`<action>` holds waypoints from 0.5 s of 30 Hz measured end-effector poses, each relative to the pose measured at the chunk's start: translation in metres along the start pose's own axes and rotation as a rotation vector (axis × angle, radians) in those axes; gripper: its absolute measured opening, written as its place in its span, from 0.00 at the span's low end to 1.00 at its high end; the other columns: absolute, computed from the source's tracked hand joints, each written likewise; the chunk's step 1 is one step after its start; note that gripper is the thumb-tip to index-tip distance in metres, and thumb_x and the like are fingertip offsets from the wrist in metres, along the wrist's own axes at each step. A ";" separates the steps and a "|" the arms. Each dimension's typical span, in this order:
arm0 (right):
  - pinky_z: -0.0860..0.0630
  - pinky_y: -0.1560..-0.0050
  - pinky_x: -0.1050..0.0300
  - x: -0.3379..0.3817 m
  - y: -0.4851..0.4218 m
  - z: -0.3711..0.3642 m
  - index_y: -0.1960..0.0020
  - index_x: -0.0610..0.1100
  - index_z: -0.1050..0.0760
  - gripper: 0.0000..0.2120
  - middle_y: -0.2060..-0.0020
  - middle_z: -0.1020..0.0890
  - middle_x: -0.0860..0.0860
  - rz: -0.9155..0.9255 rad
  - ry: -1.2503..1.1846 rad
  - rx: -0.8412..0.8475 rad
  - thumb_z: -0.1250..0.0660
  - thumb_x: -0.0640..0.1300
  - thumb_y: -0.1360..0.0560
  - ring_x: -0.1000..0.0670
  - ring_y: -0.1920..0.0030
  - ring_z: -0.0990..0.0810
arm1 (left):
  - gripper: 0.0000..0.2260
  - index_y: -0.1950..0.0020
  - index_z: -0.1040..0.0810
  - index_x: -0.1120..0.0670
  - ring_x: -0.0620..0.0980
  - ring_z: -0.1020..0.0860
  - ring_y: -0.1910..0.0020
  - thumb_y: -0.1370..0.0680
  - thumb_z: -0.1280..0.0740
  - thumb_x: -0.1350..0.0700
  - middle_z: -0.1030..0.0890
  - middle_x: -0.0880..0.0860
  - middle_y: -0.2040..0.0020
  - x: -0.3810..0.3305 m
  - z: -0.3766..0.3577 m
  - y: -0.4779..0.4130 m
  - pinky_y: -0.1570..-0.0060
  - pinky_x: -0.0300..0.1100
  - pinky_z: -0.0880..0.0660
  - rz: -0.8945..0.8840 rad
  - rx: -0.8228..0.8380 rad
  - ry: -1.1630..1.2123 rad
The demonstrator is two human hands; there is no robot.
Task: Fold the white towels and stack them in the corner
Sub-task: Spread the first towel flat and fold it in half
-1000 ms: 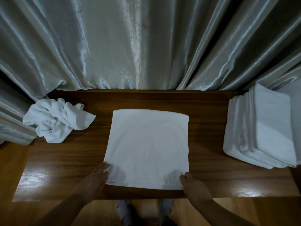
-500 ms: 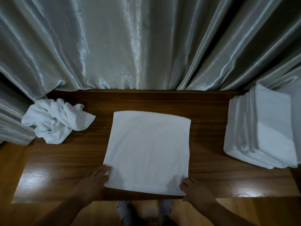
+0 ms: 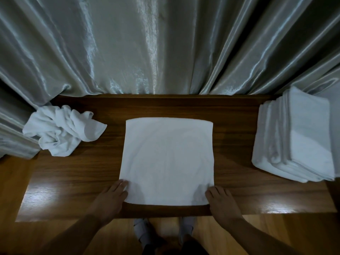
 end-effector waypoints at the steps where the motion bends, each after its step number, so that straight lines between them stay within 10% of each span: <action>1: 0.20 0.56 0.50 0.000 -0.001 0.002 0.49 0.47 0.21 0.22 0.53 0.18 0.48 -0.003 -0.005 -0.010 0.22 0.42 0.42 0.46 0.54 0.20 | 0.22 0.44 0.18 0.49 0.56 0.25 0.32 0.37 0.23 0.53 0.22 0.54 0.33 -0.002 -0.001 0.000 0.43 0.54 0.22 0.008 0.005 0.001; 9: 0.21 0.49 0.53 -0.015 0.000 -0.002 0.50 0.51 0.20 0.17 0.51 0.18 0.53 0.092 -0.020 -0.015 0.21 0.44 0.37 0.49 0.47 0.21 | 0.19 0.50 0.16 0.47 0.54 0.21 0.39 0.40 0.20 0.54 0.18 0.53 0.39 -0.008 0.005 -0.002 0.49 0.51 0.20 0.044 -0.045 0.033; 15: 0.30 0.41 0.57 -0.033 -0.009 0.032 0.47 0.55 0.25 0.08 0.46 0.22 0.57 0.102 -0.242 -0.094 0.40 0.54 0.23 0.55 0.39 0.27 | 0.13 0.44 0.21 0.45 0.46 0.20 0.48 0.28 0.29 0.56 0.18 0.46 0.46 0.002 0.042 0.004 0.49 0.38 0.28 0.151 -0.177 0.436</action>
Point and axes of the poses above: each hand's wrist, its own y-axis away from the middle knuckle, its own z-axis out of the back of the hand, x = y × z, the point moved 4 cm from there along -y, towards the middle knuckle
